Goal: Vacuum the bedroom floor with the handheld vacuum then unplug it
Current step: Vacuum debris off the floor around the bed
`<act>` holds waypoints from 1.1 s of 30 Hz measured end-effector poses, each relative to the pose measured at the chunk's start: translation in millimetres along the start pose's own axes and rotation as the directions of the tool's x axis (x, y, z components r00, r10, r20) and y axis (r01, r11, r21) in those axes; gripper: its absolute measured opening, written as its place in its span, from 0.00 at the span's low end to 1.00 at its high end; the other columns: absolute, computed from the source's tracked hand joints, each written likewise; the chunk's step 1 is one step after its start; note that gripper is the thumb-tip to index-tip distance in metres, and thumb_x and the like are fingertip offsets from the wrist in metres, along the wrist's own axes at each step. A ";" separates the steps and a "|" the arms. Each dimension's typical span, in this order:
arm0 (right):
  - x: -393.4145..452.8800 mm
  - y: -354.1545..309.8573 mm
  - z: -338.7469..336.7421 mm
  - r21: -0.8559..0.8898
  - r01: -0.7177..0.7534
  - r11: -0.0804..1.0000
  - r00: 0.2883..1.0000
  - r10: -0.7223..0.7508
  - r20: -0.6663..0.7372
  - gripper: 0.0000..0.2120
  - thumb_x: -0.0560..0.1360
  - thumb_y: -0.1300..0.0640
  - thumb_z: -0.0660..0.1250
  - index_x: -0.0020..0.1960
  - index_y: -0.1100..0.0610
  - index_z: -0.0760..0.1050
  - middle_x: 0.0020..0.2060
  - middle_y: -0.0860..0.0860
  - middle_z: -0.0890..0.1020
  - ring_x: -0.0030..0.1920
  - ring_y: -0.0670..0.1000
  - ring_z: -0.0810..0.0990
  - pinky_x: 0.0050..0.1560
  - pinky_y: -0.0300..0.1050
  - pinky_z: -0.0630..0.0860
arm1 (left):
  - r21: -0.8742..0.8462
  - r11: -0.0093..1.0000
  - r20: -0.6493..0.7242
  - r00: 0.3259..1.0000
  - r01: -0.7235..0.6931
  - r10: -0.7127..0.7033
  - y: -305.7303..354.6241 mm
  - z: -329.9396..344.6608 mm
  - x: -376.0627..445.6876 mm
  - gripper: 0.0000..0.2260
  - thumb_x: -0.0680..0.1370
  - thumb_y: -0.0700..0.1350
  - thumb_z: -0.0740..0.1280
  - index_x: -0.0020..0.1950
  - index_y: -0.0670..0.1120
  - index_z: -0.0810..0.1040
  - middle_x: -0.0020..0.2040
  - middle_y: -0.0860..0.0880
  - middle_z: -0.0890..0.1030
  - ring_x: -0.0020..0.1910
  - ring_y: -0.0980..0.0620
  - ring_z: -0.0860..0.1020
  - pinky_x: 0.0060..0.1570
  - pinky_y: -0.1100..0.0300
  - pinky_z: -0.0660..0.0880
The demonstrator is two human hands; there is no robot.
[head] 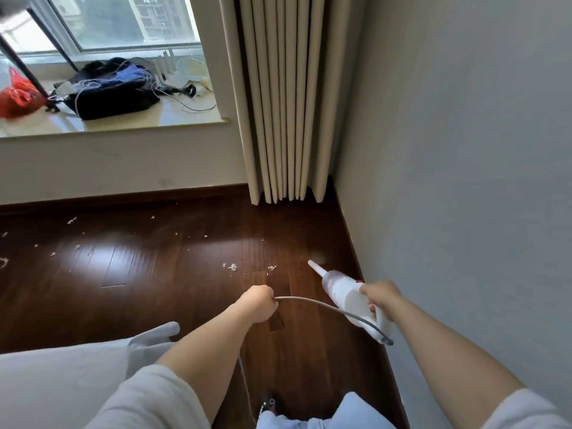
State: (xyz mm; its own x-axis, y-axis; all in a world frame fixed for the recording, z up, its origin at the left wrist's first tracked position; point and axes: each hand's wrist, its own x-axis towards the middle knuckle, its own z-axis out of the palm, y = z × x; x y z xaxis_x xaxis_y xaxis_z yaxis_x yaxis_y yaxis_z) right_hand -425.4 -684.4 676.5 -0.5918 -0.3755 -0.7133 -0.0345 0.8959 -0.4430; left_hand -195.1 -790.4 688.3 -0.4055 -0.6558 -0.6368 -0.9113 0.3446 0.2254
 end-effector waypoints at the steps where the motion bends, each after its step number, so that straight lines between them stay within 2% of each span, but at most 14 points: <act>1: 0.9 1.9 -4.3 -0.005 -0.003 1.000 1.000 0.003 -0.014 0.15 0.78 0.56 0.64 0.58 0.67 0.75 0.39 0.58 0.76 0.36 0.54 0.76 0.43 0.44 0.73 | 0.004 1.000 -0.003 1.000 -0.005 0.005 2.9 -1.4 0.7 0.15 0.80 0.46 0.57 0.59 0.40 0.77 0.58 0.41 0.79 0.57 0.42 0.77 0.54 0.55 0.73; 4: 6.9 3.0 -17.3 0.014 -0.005 1.000 0.999 0.005 -0.035 0.14 0.78 0.57 0.64 0.56 0.68 0.75 0.35 0.57 0.76 0.35 0.54 0.75 0.42 0.44 0.72 | -0.018 1.000 -0.011 1.000 -0.014 0.014 13.8 -4.9 2.7 0.15 0.81 0.46 0.57 0.60 0.41 0.77 0.58 0.43 0.79 0.56 0.43 0.78 0.52 0.56 0.74; 7: 15.6 3.5 -30.3 0.028 -0.027 0.999 0.999 0.028 -0.037 0.15 0.78 0.57 0.64 0.57 0.68 0.75 0.40 0.59 0.76 0.40 0.56 0.75 0.42 0.44 0.71 | -0.038 0.999 -0.015 1.000 -0.015 0.015 25.6 -6.9 2.0 0.14 0.81 0.46 0.58 0.60 0.41 0.77 0.57 0.43 0.79 0.55 0.44 0.78 0.51 0.56 0.74; 11: 24.6 7.5 -41.7 0.033 -0.037 0.999 0.998 0.038 -0.040 0.14 0.77 0.59 0.63 0.58 0.68 0.75 0.36 0.58 0.76 0.35 0.55 0.75 0.41 0.44 0.72 | -0.067 0.998 -0.018 1.000 0.003 -0.004 34.3 -3.3 1.6 0.13 0.80 0.46 0.59 0.59 0.41 0.77 0.57 0.43 0.79 0.55 0.44 0.78 0.51 0.56 0.74; 14: 27.3 7.3 -47.8 0.032 -0.032 0.999 0.999 0.033 -0.025 0.15 0.76 0.60 0.65 0.59 0.68 0.74 0.37 0.59 0.77 0.34 0.54 0.76 0.36 0.42 0.73 | -0.088 0.996 -0.013 1.000 0.019 -0.020 38.7 0.3 0.1 0.13 0.81 0.45 0.59 0.59 0.41 0.77 0.56 0.43 0.80 0.54 0.45 0.78 0.50 0.58 0.75; 16: 27.7 5.6 -50.9 0.039 -0.017 0.999 1.000 0.017 -0.010 0.14 0.76 0.60 0.65 0.58 0.68 0.73 0.33 0.58 0.75 0.31 0.53 0.74 0.30 0.41 0.71 | -0.092 0.995 -0.010 0.999 0.031 -0.032 40.8 2.2 0.3 0.13 0.81 0.46 0.59 0.59 0.41 0.77 0.56 0.43 0.80 0.54 0.45 0.79 0.50 0.57 0.75; 18: 27.2 3.6 -54.6 0.044 -0.010 0.999 1.000 0.010 0.007 0.14 0.76 0.60 0.65 0.58 0.68 0.74 0.32 0.57 0.74 0.29 0.52 0.73 0.29 0.40 0.70 | -0.089 0.995 -0.006 0.999 0.039 -0.040 43.1 3.8 1.1 0.13 0.81 0.46 0.59 0.59 0.41 0.77 0.56 0.43 0.80 0.54 0.45 0.79 0.49 0.58 0.75; 20: 26.0 2.5 -57.2 0.047 -0.009 0.999 0.999 0.007 0.039 0.14 0.77 0.59 0.65 0.58 0.67 0.74 0.33 0.57 0.74 0.30 0.52 0.73 0.32 0.41 0.71 | -0.101 0.994 0.000 0.999 0.041 -0.041 45.5 5.7 2.5 0.13 0.81 0.45 0.59 0.60 0.41 0.76 0.56 0.44 0.80 0.53 0.46 0.79 0.48 0.59 0.75; 23: 23.6 1.7 -61.7 0.046 0.009 0.999 0.995 -0.014 0.098 0.15 0.77 0.57 0.65 0.60 0.65 0.76 0.34 0.57 0.74 0.32 0.52 0.73 0.41 0.46 0.73 | -0.107 0.994 0.005 1.000 0.030 -0.030 54.1 7.6 5.8 0.13 0.81 0.45 0.57 0.60 0.41 0.76 0.56 0.44 0.79 0.51 0.47 0.78 0.46 0.60 0.74; 28: 14.5 -1.3 -58.2 0.046 0.020 0.999 0.984 -0.028 0.173 0.16 0.77 0.56 0.65 0.62 0.63 0.76 0.34 0.56 0.74 0.34 0.52 0.73 0.39 0.45 0.73 | -0.051 0.999 0.000 1.000 0.018 -0.018 66.4 5.1 8.4 0.14 0.81 0.46 0.56 0.60 0.40 0.76 0.57 0.43 0.79 0.56 0.44 0.77 0.51 0.57 0.73; 31: 12.1 3.1 -50.9 0.037 0.019 0.999 0.987 -0.025 0.160 0.19 0.78 0.55 0.64 0.64 0.64 0.73 0.39 0.57 0.74 0.42 0.54 0.73 0.47 0.46 0.71 | -0.040 0.999 0.000 1.000 0.024 -0.024 68.5 3.8 9.7 0.14 0.81 0.46 0.57 0.60 0.40 0.76 0.57 0.43 0.79 0.56 0.44 0.77 0.51 0.57 0.73; 33: 11.9 7.4 -50.5 0.036 0.016 0.999 0.992 -0.020 0.128 0.18 0.78 0.55 0.64 0.63 0.66 0.73 0.37 0.56 0.74 0.38 0.53 0.73 0.46 0.46 0.72 | -0.030 0.999 0.002 1.000 0.026 -0.026 70.7 3.1 9.8 0.14 0.81 0.46 0.57 0.60 0.40 0.76 0.58 0.43 0.78 0.56 0.44 0.77 0.51 0.57 0.73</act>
State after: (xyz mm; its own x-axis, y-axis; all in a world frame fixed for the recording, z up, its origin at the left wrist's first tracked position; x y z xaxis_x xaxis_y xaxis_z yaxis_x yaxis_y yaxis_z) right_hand -473.4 -670.3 692.2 -0.4829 -0.4207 -0.7680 -0.0150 0.8809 -0.4731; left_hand -263.3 -770.4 695.7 -0.3815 -0.6634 -0.6438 -0.9233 0.3073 0.2304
